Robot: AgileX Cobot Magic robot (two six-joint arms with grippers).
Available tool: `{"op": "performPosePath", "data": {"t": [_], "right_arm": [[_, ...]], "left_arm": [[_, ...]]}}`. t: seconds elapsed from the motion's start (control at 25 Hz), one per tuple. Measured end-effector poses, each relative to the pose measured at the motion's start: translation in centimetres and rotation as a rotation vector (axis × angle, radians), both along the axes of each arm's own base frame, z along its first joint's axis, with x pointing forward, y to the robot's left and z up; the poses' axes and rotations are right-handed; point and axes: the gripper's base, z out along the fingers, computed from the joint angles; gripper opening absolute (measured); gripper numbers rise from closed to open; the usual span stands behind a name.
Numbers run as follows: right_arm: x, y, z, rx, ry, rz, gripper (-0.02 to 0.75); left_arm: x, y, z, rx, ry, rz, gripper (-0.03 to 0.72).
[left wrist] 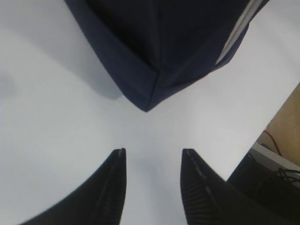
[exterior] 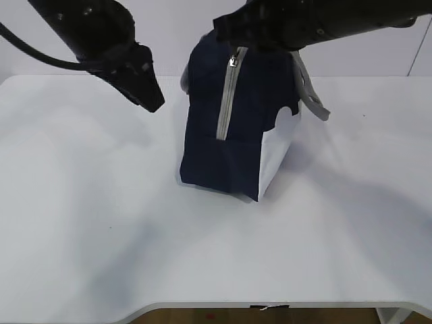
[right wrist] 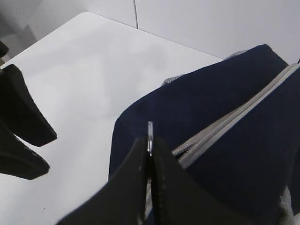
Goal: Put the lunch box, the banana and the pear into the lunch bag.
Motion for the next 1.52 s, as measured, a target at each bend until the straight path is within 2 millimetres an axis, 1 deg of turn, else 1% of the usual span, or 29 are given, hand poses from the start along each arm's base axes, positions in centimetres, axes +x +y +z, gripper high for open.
{"op": "performPosePath", "data": {"t": [0.12, 0.2, 0.44, 0.64, 0.68, 0.72, 0.8, 0.84, 0.88, 0.92, 1.04, 1.28, 1.4, 1.52], "right_arm": [[0.0, 0.0, 0.4, 0.009, 0.008, -0.001, 0.006], [0.0, 0.1, 0.5, 0.017, 0.009, -0.002, 0.006], [0.0, 0.1, 0.5, 0.031, 0.023, -0.005, 0.006], [0.0, 0.1, 0.4, 0.031, 0.025, -0.005, 0.006], [0.0, 0.1, 0.4, 0.031, 0.025, -0.005, 0.006], [0.0, 0.2, 0.4, 0.03, 0.028, -0.005, 0.006], [0.2, 0.3, 0.2, 0.031, 0.03, -0.006, 0.006], [0.3, 0.3, 0.2, 0.032, 0.028, -0.006, 0.006], [0.3, 0.4, 0.2, 0.034, 0.025, -0.006, 0.006], [0.4, 0.4, 0.2, 0.035, 0.022, -0.006, 0.006], [0.7, 0.1, 0.2, 0.043, 0.014, -0.017, 0.006], [2.0, -1.0, 0.0, 0.084, 0.012, -0.072, 0.006], [2.9, -1.5, 0.1, 0.094, 0.008, -0.096, 0.006], [4.1, -1.8, 0.1, 0.101, 0.004, -0.12, 0.006]], "left_arm": [[0.0, -1.1, -0.1, -0.03, -0.039, -0.06, 0.298], [0.2, -1.7, -0.4, -0.056, -0.051, -0.067, 0.298], [1.2, -2.7, -1.6, -0.132, -0.046, -0.034, 0.298], [1.9, -3.2, -3.0, -0.145, -0.03, -0.038, 0.288], [2.0, -3.3, -3.1, -0.143, -0.028, -0.039, 0.265], [2.0, -3.2, -3.1, -0.142, -0.031, -0.039, 0.228], [2.0, -3.2, -3.1, -0.137, -0.041, -0.04, 0.13], [2.1, -3.2, -3.2, -0.129, -0.047, -0.04, 0.068], [2.2, -3.1, -3.2, -0.121, -0.054, -0.041, 0.03], [2.2, -3.1, -3.2, -0.117, -0.058, -0.043, 0.013], [2.2, -2.9, -3.3, -0.097, -0.066, -0.048, 0.0], [2.1, -2.6, -3.6, -0.029, -0.07, -0.077, -0.004], [2.0, -2.4, -3.7, -0.003, -0.066, -0.087, -0.005], [1.9, -2.2, -3.8, 0.017, -0.056, -0.097, -0.005]]}}
